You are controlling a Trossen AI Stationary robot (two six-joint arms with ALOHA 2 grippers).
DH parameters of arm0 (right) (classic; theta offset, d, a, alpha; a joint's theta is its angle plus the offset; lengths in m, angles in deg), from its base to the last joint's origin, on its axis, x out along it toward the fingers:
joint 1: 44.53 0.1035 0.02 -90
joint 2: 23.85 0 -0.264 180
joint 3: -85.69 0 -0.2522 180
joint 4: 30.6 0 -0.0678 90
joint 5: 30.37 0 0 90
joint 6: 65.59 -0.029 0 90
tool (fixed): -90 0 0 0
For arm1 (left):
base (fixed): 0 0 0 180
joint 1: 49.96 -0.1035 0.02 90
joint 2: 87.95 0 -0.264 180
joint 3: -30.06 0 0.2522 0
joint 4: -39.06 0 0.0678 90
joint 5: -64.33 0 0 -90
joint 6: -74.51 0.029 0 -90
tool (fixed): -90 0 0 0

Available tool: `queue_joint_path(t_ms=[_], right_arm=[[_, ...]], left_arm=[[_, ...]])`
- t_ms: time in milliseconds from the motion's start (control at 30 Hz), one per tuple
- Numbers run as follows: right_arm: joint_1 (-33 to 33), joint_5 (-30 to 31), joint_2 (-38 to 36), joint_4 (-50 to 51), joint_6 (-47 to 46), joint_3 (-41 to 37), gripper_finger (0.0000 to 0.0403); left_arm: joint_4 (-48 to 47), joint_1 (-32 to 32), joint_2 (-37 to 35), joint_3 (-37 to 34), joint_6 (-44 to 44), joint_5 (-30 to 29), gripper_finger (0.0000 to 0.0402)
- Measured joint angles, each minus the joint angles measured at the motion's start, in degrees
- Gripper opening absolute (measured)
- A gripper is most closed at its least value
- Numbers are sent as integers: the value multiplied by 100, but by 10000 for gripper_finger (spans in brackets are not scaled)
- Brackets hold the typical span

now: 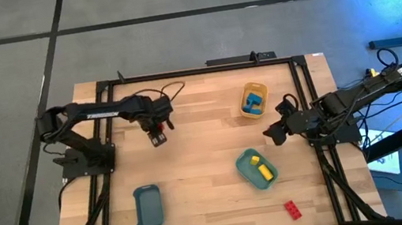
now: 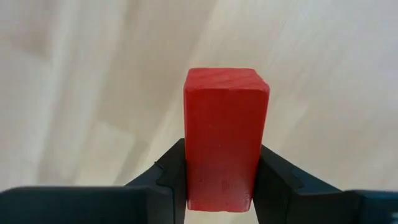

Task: Sort & place blocks by color
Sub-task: Put the left red block into the blue bin

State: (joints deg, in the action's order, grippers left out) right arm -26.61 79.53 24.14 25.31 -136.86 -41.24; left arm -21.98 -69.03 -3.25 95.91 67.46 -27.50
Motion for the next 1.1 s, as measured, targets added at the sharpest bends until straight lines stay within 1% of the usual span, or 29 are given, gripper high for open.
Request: queue_joint_path(t_ms=[67,133,200,267,367,533,633,700,800,900,1000,1100], right_arm=[[2,-5,2,-83,89,0,264],[1,-32,0,-209,122,0,264],[2,-35,2,-462,187,0,264],[0,-49,1,-917,364,0,264],[-13,-27,9,-1650,428,0,264],[-202,9,360,-2731,148,0,264],[-276,2,717,-3221,135,0,264],[-282,-2,948,-3475,264,0,264],[-280,-32,1268,-3682,365,0,264],[-280,-198,1518,-3831,386,0,264],[-280,-383,1708,-3855,387,0,264],[-280,-554,1805,-3865,387,0,264]], left_arm=[[294,86,-323,212,-25,-2,116],[799,223,-661,328,-118,51,116],[1546,392,-987,337,-276,121,116],[2212,627,-1214,348,-494,-49,116],[2600,1072,-1288,351,-701,-502,116],[2767,1750,-987,348,-921,-751,116],[2643,2081,-777,339,-931,-805,116],[2540,2322,-762,339,-989,-725,116],[2216,2680,-788,339,-1185,-290,116],[1436,3159,-895,540,-1453,84,116],[389,3790,-923,918,-1642,98,116],[-305,4449,-927,1246,-1896,87,116]])
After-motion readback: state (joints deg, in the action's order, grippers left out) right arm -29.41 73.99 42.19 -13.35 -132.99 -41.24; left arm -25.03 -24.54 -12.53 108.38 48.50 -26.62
